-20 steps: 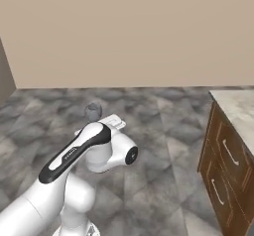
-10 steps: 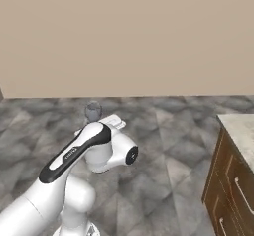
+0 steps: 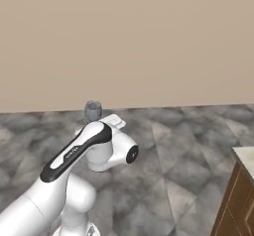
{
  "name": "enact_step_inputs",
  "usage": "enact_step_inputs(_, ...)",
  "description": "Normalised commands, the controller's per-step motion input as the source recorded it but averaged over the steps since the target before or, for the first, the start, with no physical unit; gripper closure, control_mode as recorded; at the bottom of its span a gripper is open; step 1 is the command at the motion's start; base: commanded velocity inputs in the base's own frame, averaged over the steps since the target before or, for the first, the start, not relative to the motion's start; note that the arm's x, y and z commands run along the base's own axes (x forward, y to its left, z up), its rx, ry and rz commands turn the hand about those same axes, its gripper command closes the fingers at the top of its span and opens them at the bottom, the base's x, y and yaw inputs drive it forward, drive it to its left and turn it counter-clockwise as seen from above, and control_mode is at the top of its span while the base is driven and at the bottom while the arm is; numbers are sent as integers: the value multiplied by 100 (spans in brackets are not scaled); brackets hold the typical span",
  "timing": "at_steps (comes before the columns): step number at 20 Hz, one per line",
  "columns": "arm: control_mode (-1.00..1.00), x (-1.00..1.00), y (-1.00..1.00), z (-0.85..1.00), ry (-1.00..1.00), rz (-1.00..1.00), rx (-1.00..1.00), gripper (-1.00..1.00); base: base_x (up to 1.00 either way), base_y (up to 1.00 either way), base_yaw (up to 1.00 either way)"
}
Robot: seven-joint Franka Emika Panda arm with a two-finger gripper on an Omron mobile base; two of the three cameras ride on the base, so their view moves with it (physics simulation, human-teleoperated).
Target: Retrieve the wine glasses from the counter and place one next to each plate.
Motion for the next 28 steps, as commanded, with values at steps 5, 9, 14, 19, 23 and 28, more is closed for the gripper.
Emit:
enact_step_inputs(5, 100, 0, 0, 0, 0, 0, 0, 100, 100, 0, -23)
enact_step_inputs(9, 100, 0, 0, 0, 0, 0, 0, 100, 100, 0, -31)
enact_step_inputs(14, 100, 0, 0, 0, 0, 0, 0, 100, 100, 0, -36)
enact_step_inputs(19, 100, 0, 0, 0, 0, 0, 0, 100, 100, -1, -43)
enact_step_inputs(23, 100, 0, 0, 0, 0, 0, 0, 100, 100, 0, -47)
enact_step_inputs(28, 100, 0, 0, 0, 0, 0, 0, 100, 100, 5, -52)
